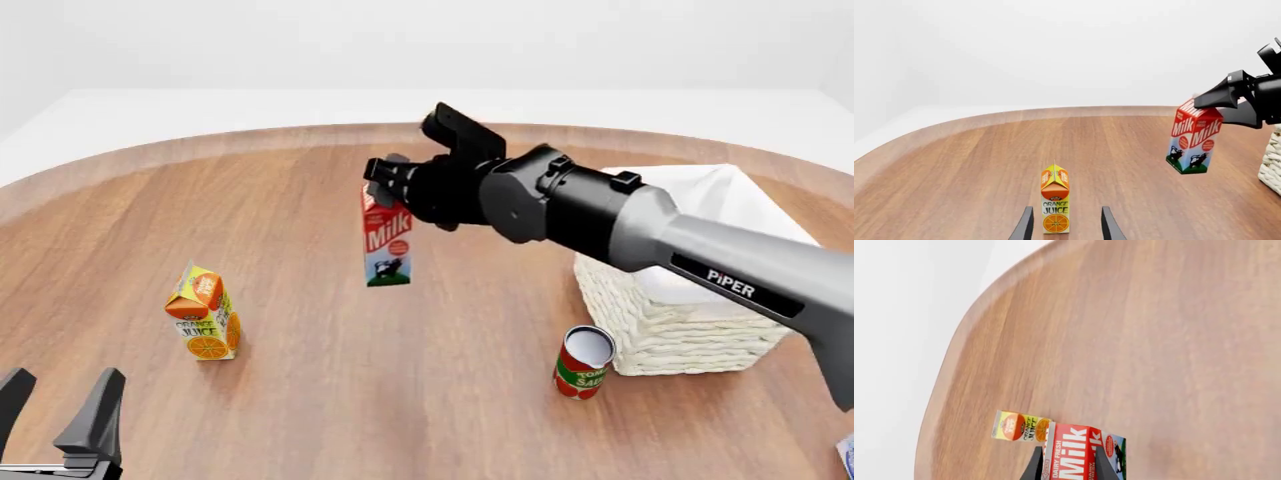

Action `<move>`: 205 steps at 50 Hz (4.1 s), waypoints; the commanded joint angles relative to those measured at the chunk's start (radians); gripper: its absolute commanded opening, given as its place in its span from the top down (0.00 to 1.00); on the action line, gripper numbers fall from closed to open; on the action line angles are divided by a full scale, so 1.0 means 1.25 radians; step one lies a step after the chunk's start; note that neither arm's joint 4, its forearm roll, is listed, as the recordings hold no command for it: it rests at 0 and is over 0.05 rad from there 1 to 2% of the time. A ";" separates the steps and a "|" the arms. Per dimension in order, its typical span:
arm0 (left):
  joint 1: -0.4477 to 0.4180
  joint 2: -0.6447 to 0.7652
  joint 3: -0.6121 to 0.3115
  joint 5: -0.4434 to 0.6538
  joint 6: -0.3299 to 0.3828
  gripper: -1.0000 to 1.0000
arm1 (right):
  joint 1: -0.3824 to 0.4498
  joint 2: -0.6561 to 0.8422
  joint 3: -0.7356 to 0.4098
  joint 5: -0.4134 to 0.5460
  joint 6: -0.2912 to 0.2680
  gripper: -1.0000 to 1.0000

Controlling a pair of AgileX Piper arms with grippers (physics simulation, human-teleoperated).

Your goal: Pick the milk and place it in the basket.

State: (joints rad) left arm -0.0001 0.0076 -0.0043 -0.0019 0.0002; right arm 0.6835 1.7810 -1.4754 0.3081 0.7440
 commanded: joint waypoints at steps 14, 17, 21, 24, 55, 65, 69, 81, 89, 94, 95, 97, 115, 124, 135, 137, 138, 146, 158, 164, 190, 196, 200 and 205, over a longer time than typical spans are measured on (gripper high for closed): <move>0.000 0.000 0.000 0.000 0.000 0.00 | -0.041 -0.061 -0.001 0.009 -0.012 1.00; 0.000 0.000 0.000 0.000 0.000 0.00 | -0.046 -0.069 -0.004 0.015 -0.015 1.00; 0.000 0.000 0.000 0.000 0.000 0.00 | -0.056 -0.083 0.006 0.015 -0.022 1.00; 0.000 0.000 0.000 0.000 0.000 0.00 | -0.061 -0.089 0.005 0.018 -0.023 1.00; 0.000 0.000 0.000 0.000 0.000 0.00 | -0.125 -0.159 0.031 0.028 -0.045 1.00; 0.000 0.000 0.000 0.000 0.000 0.00 | -0.142 -0.172 0.041 0.027 -0.045 1.00; 0.000 0.000 0.000 0.000 0.000 0.00 | -0.152 -0.185 0.055 0.023 -0.041 1.00; 0.000 0.000 0.000 0.000 0.000 0.00 | -0.184 -0.217 0.079 0.024 -0.045 1.00; 0.000 0.000 0.000 0.000 0.000 0.00 | -0.199 -0.241 0.091 0.032 -0.051 1.00; 0.000 0.000 0.000 0.000 0.000 0.00 | -0.215 -0.252 0.093 0.040 -0.057 1.00; 0.000 0.000 0.000 0.000 0.000 0.00 | -0.218 -0.254 0.092 0.042 -0.059 1.00; 0.000 0.000 0.000 0.000 0.000 0.00 | -0.224 -0.258 0.088 0.047 -0.062 1.00; 0.000 0.000 0.000 0.000 0.000 0.00 | -0.284 -0.292 0.064 0.083 -0.081 1.00; 0.000 0.000 0.000 0.000 0.000 0.00 | -0.313 -0.305 0.055 0.094 -0.082 1.00; 0.000 0.000 0.000 0.000 0.000 0.00 | -0.349 -0.323 0.064 0.096 -0.084 1.00; 0.000 0.000 0.000 0.000 0.000 0.00 | -0.360 -0.329 0.066 0.099 -0.085 1.00; 0.000 0.000 0.000 0.000 0.000 0.00 | -0.363 -0.331 0.067 0.099 -0.086 1.00; 0.000 0.000 0.000 0.000 0.000 0.00 | -0.389 -0.353 0.079 0.103 -0.081 1.00; 0.000 0.000 0.000 0.000 0.000 0.00 | -0.452 -0.385 0.105 0.106 -0.081 1.00; 0.000 0.000 0.000 0.000 0.000 0.00 | -0.486 -0.397 0.121 0.103 -0.082 1.00; 0.000 0.000 0.000 0.000 0.000 0.00 | -0.588 -0.432 0.180 0.091 -0.084 1.00; 0.000 0.000 0.000 0.000 0.000 0.00 | -0.605 -0.430 0.188 0.084 -0.086 1.00; 0.000 0.000 0.000 0.000 0.000 0.00 | -0.610 -0.423 0.190 0.078 -0.086 1.00; 0.000 0.000 0.000 0.000 0.000 0.00 | -0.615 -0.415 0.194 0.069 -0.083 1.00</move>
State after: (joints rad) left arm -0.0001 0.0076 -0.0043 -0.0019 0.0002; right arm -0.0613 1.2641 -1.2293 0.4194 0.6294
